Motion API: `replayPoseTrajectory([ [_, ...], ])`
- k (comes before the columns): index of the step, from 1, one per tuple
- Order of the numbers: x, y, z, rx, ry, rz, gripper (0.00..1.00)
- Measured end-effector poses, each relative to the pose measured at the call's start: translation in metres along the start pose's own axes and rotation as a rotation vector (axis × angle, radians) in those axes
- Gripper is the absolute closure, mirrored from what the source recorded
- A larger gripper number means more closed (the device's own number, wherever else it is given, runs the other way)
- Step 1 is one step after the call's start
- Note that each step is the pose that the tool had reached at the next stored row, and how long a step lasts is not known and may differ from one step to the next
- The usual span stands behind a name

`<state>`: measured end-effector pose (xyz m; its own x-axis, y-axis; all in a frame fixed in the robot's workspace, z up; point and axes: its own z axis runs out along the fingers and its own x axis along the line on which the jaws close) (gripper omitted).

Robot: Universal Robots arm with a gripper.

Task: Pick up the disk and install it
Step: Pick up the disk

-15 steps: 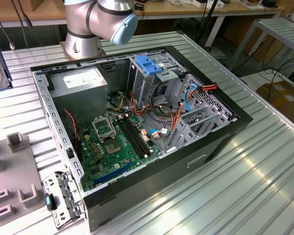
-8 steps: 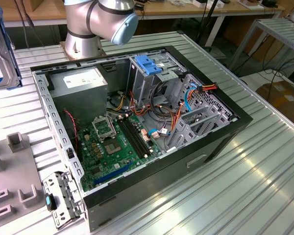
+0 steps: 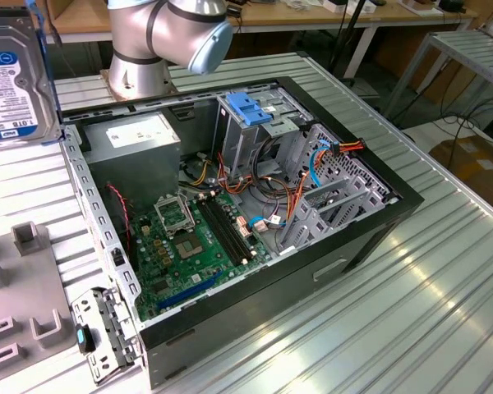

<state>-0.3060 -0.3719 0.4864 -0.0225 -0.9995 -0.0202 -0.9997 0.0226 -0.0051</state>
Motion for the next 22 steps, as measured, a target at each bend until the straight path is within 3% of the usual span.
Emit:
replayPoseTrajectory([
  [15, -0.0007, -0.034, 0.0024, 0.0002, 0.0084, 0.0, 0.63],
  [18, -0.001, -0.0479, 0.0032, 0.0002, 0.0113, 0.0, 0.63],
  [22, -0.0013, -0.0606, 0.0039, 0.0003, 0.0142, 0.0, 0.63],
])
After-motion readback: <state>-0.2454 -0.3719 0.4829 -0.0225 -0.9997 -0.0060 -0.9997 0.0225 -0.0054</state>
